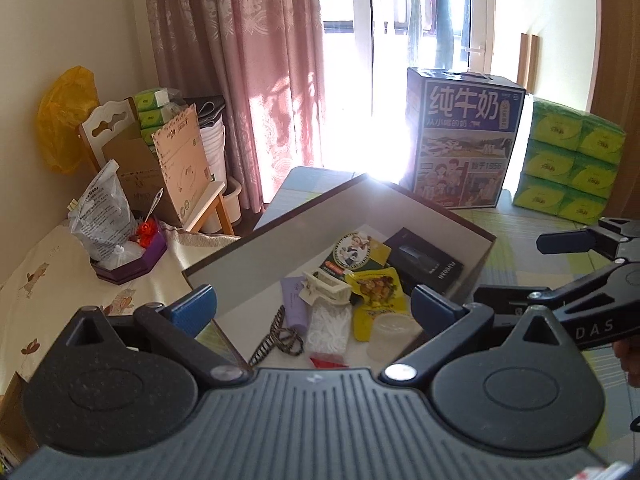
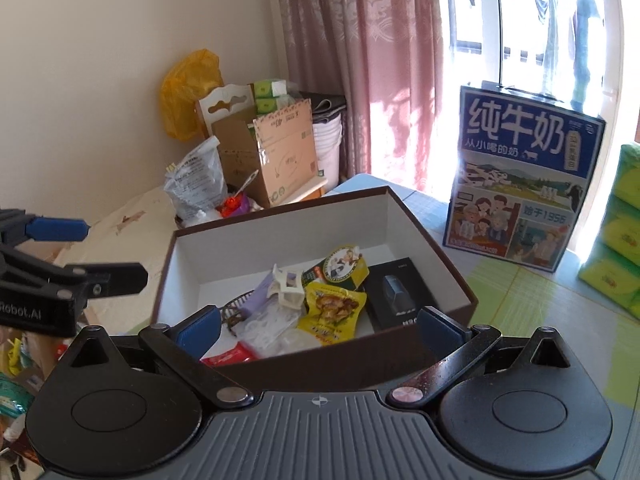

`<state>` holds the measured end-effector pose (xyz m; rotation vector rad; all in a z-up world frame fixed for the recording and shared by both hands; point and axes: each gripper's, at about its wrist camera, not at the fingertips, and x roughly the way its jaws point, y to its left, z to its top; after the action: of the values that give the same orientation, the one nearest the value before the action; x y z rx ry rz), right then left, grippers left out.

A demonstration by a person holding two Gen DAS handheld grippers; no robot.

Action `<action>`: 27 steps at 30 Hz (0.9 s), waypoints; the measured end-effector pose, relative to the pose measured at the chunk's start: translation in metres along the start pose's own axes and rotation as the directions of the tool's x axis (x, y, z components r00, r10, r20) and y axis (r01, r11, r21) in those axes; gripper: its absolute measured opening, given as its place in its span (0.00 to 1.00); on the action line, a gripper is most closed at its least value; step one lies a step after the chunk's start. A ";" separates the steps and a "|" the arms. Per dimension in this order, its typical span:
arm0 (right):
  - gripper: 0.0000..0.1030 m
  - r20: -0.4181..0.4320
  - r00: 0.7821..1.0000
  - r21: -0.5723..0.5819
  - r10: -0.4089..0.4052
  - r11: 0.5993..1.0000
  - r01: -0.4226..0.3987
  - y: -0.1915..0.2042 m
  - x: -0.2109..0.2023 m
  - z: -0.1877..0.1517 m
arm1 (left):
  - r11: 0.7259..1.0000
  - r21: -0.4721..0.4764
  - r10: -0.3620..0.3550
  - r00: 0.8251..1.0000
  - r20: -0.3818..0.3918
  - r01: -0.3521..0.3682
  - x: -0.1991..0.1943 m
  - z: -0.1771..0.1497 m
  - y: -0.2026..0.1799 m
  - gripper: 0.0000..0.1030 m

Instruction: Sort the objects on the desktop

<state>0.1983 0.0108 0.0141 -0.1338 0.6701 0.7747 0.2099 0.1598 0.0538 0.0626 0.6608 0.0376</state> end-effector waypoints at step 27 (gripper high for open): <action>0.98 0.028 0.998 -0.047 0.053 0.998 -0.052 -0.007 -0.104 -0.053 | 0.993 -0.110 0.040 0.999 0.003 -0.039 -0.106 -0.051 -0.066 0.99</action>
<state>0.1221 -0.0758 0.0345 -0.1477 0.6301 0.8415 0.0959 0.0903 0.0734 -0.0306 0.6512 0.1118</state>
